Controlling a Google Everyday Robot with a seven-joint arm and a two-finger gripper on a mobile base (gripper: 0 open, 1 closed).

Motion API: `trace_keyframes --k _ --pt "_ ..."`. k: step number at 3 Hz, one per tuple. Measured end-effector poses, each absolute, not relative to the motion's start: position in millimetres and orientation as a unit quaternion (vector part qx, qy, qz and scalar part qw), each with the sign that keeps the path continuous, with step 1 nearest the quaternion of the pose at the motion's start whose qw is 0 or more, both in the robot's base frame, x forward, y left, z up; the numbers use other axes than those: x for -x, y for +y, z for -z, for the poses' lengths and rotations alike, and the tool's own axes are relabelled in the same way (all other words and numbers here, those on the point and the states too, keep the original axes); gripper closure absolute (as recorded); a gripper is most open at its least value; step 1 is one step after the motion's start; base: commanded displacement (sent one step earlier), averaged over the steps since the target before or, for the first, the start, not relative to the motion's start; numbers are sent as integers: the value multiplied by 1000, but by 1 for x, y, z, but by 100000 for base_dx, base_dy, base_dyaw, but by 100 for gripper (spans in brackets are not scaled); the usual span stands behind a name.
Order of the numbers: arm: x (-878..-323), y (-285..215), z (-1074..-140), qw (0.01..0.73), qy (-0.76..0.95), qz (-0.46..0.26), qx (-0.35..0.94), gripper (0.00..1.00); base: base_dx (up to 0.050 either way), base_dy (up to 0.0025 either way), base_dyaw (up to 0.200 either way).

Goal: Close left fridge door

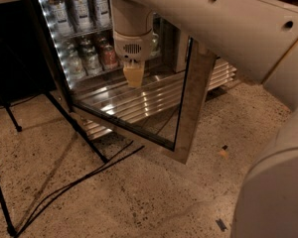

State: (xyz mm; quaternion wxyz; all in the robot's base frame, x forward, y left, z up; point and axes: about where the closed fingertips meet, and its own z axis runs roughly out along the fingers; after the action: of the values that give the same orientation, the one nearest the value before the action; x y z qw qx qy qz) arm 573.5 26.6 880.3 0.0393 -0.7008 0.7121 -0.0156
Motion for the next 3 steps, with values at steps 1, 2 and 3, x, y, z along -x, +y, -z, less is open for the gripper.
trace_keyframes --k 1,2,3 --pt "-573 27 -880 39 712 16 701 100 5004 -3 79" --pt "-573 27 -880 39 712 16 701 100 5004 -3 69" --pt "-573 27 -880 39 712 16 701 100 4995 -6 138"
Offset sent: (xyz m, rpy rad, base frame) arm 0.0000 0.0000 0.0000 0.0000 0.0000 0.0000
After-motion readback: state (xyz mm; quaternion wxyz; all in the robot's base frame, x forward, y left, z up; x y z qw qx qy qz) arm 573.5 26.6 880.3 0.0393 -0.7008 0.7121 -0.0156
